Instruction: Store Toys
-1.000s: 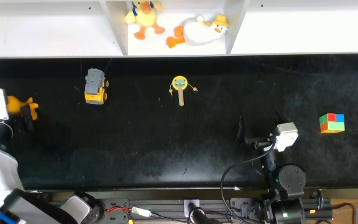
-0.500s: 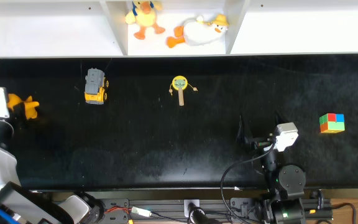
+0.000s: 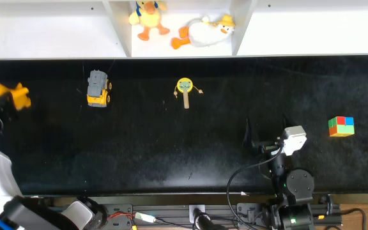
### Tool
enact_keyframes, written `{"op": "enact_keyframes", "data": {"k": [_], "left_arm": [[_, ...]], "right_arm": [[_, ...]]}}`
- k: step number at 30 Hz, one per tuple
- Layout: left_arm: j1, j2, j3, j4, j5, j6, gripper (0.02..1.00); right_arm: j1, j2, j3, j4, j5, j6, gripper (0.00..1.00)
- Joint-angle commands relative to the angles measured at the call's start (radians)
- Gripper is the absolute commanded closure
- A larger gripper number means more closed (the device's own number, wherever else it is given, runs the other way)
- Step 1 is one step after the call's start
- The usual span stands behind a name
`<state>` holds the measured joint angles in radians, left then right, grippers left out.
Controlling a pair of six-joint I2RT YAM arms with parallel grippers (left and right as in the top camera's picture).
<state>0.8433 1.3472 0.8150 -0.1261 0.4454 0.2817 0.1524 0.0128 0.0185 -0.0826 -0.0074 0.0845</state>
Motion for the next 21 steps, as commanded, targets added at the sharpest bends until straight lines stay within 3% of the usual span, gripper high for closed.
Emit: {"op": "enact_keyframes", "data": {"k": [1, 10, 21], "left_arm": [[-0.092, -0.038, 0.187, -0.081, -0.006, -0.086, 0.555], [-0.258, 0.034, 0.244, 0.028, -0.157, -0.113, 0.546], [-0.289, 0.254, 0.397, 0.059, -0.151, -0.113, 0.557]], "right_arm": [[0.006, -0.009, -0.014, 0.005, 0.005, -0.003, 0.005], [0.006, -0.009, -0.014, 0.005, 0.005, -0.003, 0.005], [0.006, -0.009, -0.014, 0.006, 0.005, -0.003, 0.003]]}}
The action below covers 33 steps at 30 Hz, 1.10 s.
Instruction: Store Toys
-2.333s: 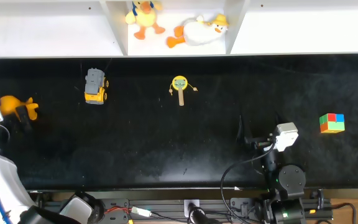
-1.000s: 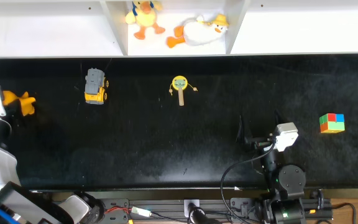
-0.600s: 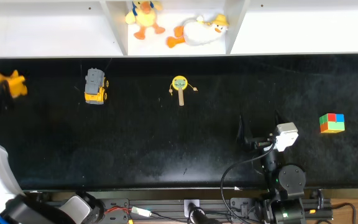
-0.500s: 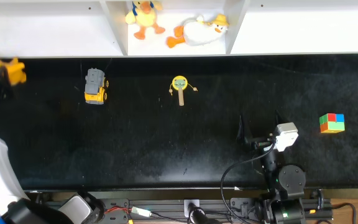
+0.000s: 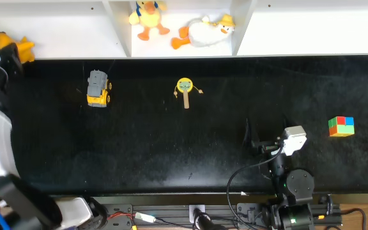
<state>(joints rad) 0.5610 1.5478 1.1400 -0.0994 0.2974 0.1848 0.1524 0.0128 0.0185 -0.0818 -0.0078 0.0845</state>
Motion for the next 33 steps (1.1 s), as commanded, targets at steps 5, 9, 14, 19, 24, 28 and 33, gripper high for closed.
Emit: {"op": "enact_keyframes", "data": {"k": [5, 9, 14, 19, 24, 28, 33], "left_arm": [[-0.012, 0.12, 0.114, 0.08, 0.034, -0.032, 0.56], [-0.034, 0.156, 0.136, 0.111, 0.033, -0.031, 0.557], [-0.06, 0.203, 0.18, 0.115, 0.011, -0.03, 0.555], [-0.085, 0.249, 0.222, 0.114, -0.023, -0.03, 0.549], [-0.091, 0.275, 0.223, 0.118, -0.031, -0.03, 0.485], [-0.093, 0.288, 0.223, 0.123, -0.029, -0.031, 0.406], [-0.103, 0.301, 0.223, 0.132, -0.03, -0.034, 0.305]], "right_arm": [[0.006, -0.009, -0.014, 0.005, 0.005, -0.003, 0.005], [0.006, -0.009, -0.014, 0.005, 0.005, -0.003, 0.007], [0.006, -0.009, -0.014, 0.005, 0.005, -0.003, 0.005], [0.006, -0.009, -0.014, 0.005, 0.005, -0.003, 0.005], [0.006, -0.009, -0.014, 0.005, 0.005, -0.003, 0.005], [0.006, -0.009, -0.014, 0.005, 0.005, -0.003, 0.005], [0.006, -0.009, -0.014, 0.005, 0.005, -0.003, 0.005]]}}
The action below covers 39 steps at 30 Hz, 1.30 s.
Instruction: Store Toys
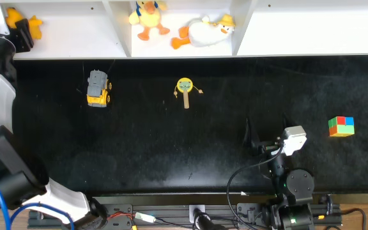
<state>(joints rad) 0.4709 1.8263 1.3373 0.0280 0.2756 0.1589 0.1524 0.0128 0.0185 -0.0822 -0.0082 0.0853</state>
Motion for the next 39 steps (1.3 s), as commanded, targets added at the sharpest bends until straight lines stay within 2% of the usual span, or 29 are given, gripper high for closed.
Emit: {"op": "enact_keyframes", "data": {"k": [1, 5, 9, 14, 24, 32, 39], "left_arm": [[-0.015, 0.023, 0.026, 0.006, -0.008, -0.008, 0.248], [-0.028, 0.023, 0.026, 0.032, -0.008, -0.009, 0.128], [-0.031, 0.023, 0.026, 0.066, -0.008, -0.039, 0.102], [-0.033, 0.023, 0.026, 0.08, -0.008, -0.038, 0.02], [-0.032, -0.024, 0.026, 0.018, -0.023, -0.042, 0.02], [-0.032, -0.185, 0.026, -0.237, -0.171, -0.033, 0.023], [-0.035, -0.332, 0.026, -0.565, -0.173, -0.03, 0.023]], "right_arm": [[0.006, -0.009, -0.014, 0.005, 0.005, -0.003, 0.005], [0.006, -0.009, -0.014, 0.005, 0.005, -0.003, 0.005], [0.006, -0.009, -0.014, 0.005, 0.005, -0.003, 0.005], [0.006, -0.009, -0.014, 0.005, 0.005, -0.003, 0.007], [0.006, -0.009, -0.014, 0.005, 0.005, -0.003, 0.005], [0.006, -0.009, -0.014, 0.005, 0.005, -0.003, 0.007], [0.006, -0.009, -0.014, 0.005, 0.005, -0.003, 0.005]]}}
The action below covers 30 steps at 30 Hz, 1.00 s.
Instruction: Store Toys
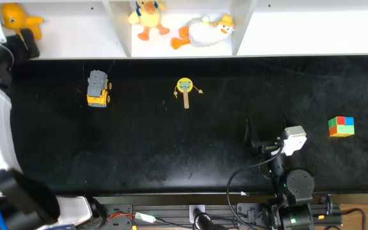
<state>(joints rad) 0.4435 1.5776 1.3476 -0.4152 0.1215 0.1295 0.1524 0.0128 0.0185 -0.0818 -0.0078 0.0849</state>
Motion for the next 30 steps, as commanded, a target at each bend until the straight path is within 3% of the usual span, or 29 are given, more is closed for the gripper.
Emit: {"op": "enact_keyframes", "data": {"k": [1, 4, 9, 13, 20, 30], "left_arm": [[-0.01, -0.098, 0.015, -0.159, -0.018, -0.003, 0.02], [-0.045, -0.175, -0.006, -0.306, -0.02, -0.017, 0.02], [-0.16, -0.23, -0.109, -0.347, -0.106, -0.107, 0.02], [-0.287, -0.227, -0.212, -0.299, -0.162, -0.164, 0.02], [-0.411, -0.215, -0.378, -0.14, -0.176, -0.253, 0.02], [-0.443, -0.058, -0.423, -0.107, -0.24, -0.289, 0.02]], "right_arm": [[0.006, -0.009, -0.014, 0.005, 0.005, -0.003, 0.005], [0.006, -0.009, -0.014, 0.005, 0.005, -0.003, 0.005], [0.006, -0.009, -0.014, 0.005, 0.005, -0.003, 0.005], [0.006, -0.009, -0.014, 0.005, 0.005, -0.003, 0.005], [0.006, -0.009, -0.014, 0.005, 0.005, -0.003, 0.007], [0.006, -0.009, -0.014, 0.005, 0.005, -0.003, 0.005]]}}
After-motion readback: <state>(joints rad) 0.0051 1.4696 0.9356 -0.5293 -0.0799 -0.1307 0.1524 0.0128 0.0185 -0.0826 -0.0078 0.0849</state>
